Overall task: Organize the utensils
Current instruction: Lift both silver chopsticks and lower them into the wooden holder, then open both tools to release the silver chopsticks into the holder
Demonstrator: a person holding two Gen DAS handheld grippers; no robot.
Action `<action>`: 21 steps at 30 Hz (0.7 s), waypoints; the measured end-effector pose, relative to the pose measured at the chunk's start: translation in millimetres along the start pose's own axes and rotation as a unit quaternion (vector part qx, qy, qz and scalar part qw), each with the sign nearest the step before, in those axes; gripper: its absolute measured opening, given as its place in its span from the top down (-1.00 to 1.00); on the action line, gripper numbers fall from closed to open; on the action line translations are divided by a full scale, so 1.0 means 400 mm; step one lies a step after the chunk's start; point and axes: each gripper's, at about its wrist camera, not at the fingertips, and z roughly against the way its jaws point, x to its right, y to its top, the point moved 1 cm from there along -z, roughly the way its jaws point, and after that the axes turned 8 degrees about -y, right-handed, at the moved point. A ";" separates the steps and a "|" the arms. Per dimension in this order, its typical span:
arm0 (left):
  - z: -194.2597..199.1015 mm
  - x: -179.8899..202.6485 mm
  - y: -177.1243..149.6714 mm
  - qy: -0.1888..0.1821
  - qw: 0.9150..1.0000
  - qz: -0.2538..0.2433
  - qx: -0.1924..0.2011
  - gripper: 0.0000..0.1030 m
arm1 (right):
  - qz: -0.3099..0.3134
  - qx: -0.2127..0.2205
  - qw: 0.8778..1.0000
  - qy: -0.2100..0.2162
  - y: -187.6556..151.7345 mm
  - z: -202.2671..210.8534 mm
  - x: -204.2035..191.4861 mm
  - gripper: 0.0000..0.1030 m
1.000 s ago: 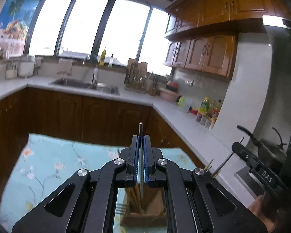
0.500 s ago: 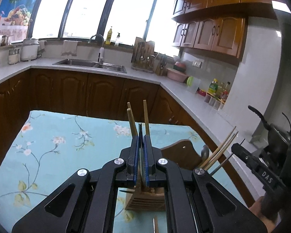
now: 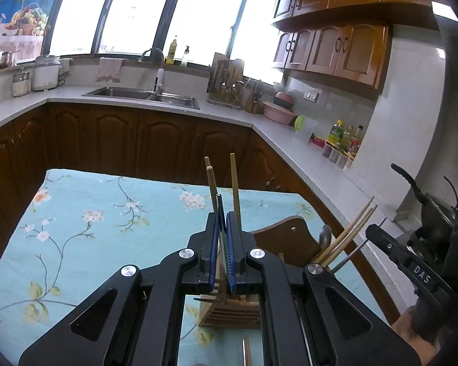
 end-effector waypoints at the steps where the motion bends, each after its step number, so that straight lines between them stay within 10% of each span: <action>1: 0.005 0.001 0.001 0.001 1.000 0.000 0.001 0.91 | -0.003 -0.001 1.000 0.002 -0.004 -0.002 0.002 0.80; 13: 0.125 -0.003 -0.029 0.014 0.999 0.015 0.035 0.01 | -0.037 0.041 0.998 0.016 0.005 0.106 0.035 -0.49; 21: 0.217 -0.030 -0.165 0.035 0.998 0.041 0.025 -0.36 | -0.027 0.006 1.000 0.015 -0.106 0.154 0.039 -0.61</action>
